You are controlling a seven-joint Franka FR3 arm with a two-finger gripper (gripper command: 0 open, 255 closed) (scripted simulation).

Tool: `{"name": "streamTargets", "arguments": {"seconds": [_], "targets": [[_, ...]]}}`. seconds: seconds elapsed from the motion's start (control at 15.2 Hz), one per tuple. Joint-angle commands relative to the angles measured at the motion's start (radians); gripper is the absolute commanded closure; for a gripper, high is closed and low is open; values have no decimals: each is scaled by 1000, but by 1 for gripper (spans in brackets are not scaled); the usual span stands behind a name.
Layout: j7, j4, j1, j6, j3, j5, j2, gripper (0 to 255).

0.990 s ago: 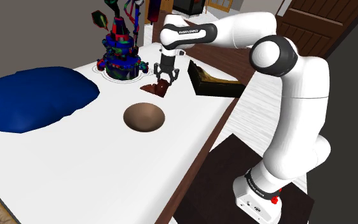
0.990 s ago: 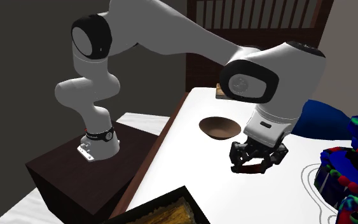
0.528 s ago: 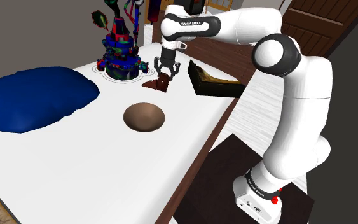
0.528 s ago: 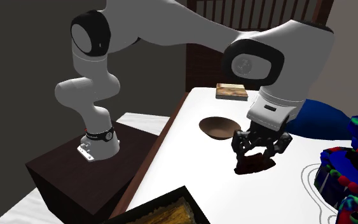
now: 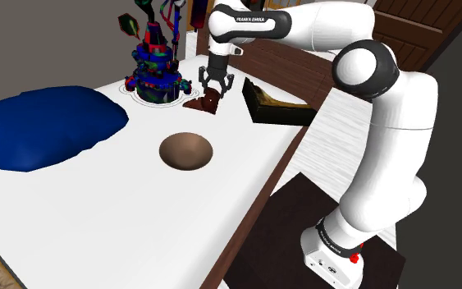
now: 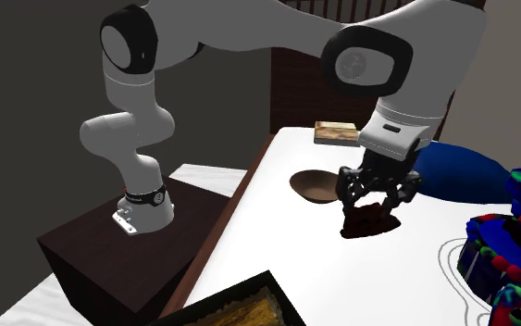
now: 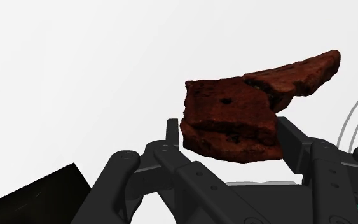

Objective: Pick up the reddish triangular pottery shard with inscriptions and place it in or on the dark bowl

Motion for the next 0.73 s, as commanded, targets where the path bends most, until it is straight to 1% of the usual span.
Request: {"name": "streamTargets", "arguments": {"seconds": [0.0,0.33,0.66], "targets": [[17,-99,-2,36,13,17,-66,255],[68,-314,11,113,50,66,-215,255],[121,-482,37,167,90,120,-344,255]]}}
